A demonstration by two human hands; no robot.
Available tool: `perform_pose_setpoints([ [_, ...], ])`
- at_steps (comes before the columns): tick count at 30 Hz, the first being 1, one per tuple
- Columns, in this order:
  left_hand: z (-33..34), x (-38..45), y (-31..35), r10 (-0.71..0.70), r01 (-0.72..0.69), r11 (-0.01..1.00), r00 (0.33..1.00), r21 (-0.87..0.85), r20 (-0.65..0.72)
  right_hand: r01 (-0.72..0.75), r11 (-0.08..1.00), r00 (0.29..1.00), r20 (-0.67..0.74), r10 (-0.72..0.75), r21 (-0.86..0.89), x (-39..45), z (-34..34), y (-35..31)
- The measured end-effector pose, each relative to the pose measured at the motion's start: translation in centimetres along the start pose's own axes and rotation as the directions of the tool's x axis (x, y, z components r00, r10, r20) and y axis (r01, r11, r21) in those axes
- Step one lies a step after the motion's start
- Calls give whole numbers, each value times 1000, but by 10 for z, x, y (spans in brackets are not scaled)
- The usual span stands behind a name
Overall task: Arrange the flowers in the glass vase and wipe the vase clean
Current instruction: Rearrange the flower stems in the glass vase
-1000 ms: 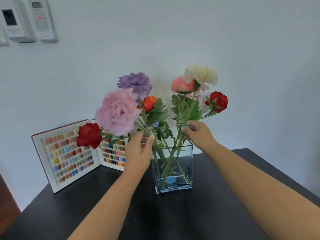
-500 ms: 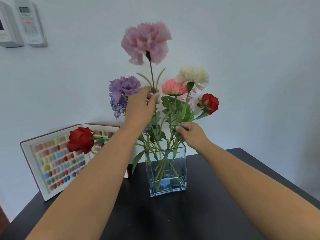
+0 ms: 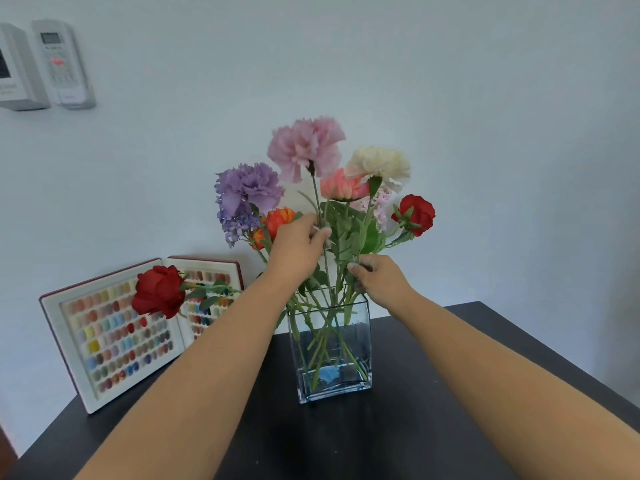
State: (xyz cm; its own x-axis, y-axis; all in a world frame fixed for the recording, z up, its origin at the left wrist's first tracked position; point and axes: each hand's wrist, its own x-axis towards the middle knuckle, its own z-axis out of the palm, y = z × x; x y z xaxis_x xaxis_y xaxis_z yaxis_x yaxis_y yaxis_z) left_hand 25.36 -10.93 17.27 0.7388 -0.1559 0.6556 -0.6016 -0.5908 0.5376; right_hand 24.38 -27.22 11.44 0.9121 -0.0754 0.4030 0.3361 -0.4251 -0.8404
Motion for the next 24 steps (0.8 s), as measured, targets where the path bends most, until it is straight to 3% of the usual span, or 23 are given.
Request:
perform_pose_setpoints([
  [5,20,-19,-15,-19,21,999,997,-26,68,25,993,1000,-6,-26,-114,-4,-1,1],
  [10,29,-27,-14,-43,46,996,999,-80,30,10,955,999,-44,-24,-295,-6,-1,1],
  [13,32,-29,-13,-58,59,992,998,-108,5,-23,898,997,-75,-12,-439,-8,-4,-6],
  [17,35,-35,-15,-34,34,999,999,13,-1,12,758,988,-111,-111,-652,-10,-15,-26],
  [20,35,-34,-15,-28,28,999,1000,40,14,87,724,980,-72,-186,-685,-6,-24,-42],
  [24,31,-29,-14,-20,17,999,998,49,57,109,783,972,-99,-213,-612,3,-33,-60],
])
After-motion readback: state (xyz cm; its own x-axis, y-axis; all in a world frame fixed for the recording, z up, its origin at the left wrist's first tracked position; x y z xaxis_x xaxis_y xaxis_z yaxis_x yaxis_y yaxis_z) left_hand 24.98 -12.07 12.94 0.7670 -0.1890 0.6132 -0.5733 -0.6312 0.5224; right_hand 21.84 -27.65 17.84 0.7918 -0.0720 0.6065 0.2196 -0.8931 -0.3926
